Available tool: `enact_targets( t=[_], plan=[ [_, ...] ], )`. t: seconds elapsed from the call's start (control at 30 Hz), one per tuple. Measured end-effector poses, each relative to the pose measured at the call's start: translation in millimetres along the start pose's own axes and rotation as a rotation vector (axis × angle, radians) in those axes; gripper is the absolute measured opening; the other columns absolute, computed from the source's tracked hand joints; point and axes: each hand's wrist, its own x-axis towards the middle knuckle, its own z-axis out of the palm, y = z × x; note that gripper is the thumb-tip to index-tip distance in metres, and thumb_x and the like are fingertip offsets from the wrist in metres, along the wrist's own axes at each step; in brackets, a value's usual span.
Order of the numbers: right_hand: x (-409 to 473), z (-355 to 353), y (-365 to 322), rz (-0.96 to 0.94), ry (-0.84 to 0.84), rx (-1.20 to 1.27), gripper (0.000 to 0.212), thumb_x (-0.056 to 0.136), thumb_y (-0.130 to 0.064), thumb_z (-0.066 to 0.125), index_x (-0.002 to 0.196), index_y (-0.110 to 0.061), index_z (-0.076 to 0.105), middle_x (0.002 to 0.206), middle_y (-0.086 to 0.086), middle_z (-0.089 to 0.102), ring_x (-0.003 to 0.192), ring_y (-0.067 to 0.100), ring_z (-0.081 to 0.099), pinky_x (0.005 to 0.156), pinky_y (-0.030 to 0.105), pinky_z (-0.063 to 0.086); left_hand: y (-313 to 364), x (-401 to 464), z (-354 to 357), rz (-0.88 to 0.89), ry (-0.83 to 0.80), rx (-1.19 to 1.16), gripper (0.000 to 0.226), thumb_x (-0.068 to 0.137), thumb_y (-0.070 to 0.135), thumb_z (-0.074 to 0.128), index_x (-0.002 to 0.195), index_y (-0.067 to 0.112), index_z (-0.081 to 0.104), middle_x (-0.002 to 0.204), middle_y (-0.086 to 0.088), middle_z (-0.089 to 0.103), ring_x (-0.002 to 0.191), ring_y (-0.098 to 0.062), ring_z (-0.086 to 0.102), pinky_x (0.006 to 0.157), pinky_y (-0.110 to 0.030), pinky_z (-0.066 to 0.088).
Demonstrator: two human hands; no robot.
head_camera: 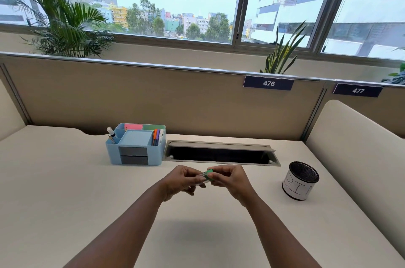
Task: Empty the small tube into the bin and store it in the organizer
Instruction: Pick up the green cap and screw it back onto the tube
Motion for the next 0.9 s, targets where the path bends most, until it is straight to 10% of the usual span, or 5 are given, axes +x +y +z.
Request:
enact_targets(
  t=[0.67,0.9],
  plan=[
    [1.0,-4.4,3.1,0.021,0.010,-0.018,0.031,0.078,0.003,0.065,0.109,-0.002,0.063,0.094,0.010,0.066,0.078,0.014,0.066,0.065,0.014,0.057,-9.1,13.1,17.9,0.113,0.307,0.011,0.037,0.072,0.000,0.074,0.107,0.002,0.062,0.105,-0.017,0.065,0.087,-0.024,0.060,0.066,-0.023,0.051],
    [2.1,-0.5,11.9,0.042,0.093,0.026,0.018,0.080,-0.005,0.065,0.095,0.005,0.068,0.084,0.017,0.068,0.067,0.017,0.065,0.057,0.014,0.057,-4.6,13.3,18.1,0.209,0.336,0.163,0.031,0.067,0.000,0.078,0.097,0.002,0.069,0.092,-0.011,0.068,0.075,-0.006,0.058,0.057,-0.005,0.049]
  ],
)
